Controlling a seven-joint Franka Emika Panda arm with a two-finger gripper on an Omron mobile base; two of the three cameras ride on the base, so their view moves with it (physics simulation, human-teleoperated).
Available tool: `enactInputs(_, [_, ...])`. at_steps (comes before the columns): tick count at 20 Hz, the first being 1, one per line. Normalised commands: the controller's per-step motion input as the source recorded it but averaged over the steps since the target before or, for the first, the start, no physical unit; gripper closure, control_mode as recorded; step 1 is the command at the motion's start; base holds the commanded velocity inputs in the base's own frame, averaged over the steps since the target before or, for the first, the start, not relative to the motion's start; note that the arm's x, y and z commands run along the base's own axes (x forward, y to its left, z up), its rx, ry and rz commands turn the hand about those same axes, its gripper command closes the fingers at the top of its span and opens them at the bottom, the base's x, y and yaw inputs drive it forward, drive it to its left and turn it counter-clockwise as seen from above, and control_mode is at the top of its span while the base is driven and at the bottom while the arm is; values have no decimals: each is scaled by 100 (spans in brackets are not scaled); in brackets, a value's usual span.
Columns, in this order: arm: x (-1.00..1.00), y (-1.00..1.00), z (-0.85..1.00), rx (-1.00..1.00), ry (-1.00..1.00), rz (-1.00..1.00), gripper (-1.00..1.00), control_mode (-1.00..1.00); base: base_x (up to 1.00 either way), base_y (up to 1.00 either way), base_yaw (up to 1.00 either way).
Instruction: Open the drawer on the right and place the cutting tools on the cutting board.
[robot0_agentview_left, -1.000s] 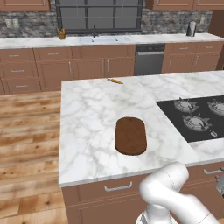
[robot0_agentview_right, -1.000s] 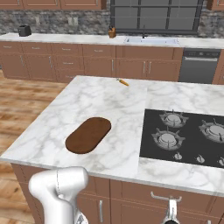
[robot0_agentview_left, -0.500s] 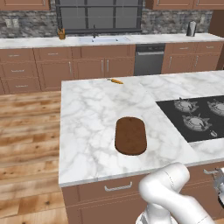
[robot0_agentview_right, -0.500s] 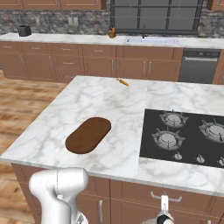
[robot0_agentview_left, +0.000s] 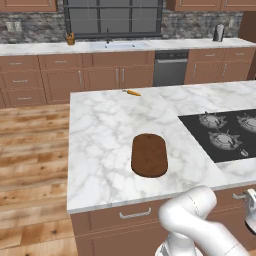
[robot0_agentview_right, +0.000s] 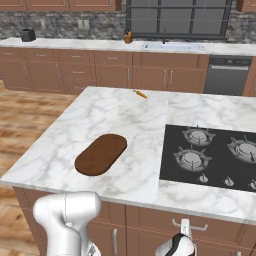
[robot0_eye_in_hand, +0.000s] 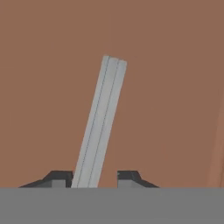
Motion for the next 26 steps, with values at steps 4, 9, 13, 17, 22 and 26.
enactInputs(4, [-17, -27, 0, 0, 5, 0, 100, -100, 0, 0, 0])
enactInputs(9, [-46, -22, 0, 0, 1, 0, 100, -100, 0, 0, 0])
enactInputs(13, [-70, -11, 0, 0, 0, 0, 100, -100, 0, 0, 0])
enactInputs(17, [-90, -11, 0, 0, 0, 0, 100, -100, 0, 0, 0])
enactInputs(22, [-99, -9, 0, 0, 0, 0, 100, -100, 0, 0, 0])
enactInputs(26, [-97, -5, 0, 0, 0, 0, 100, -100, 0, 0, 0])
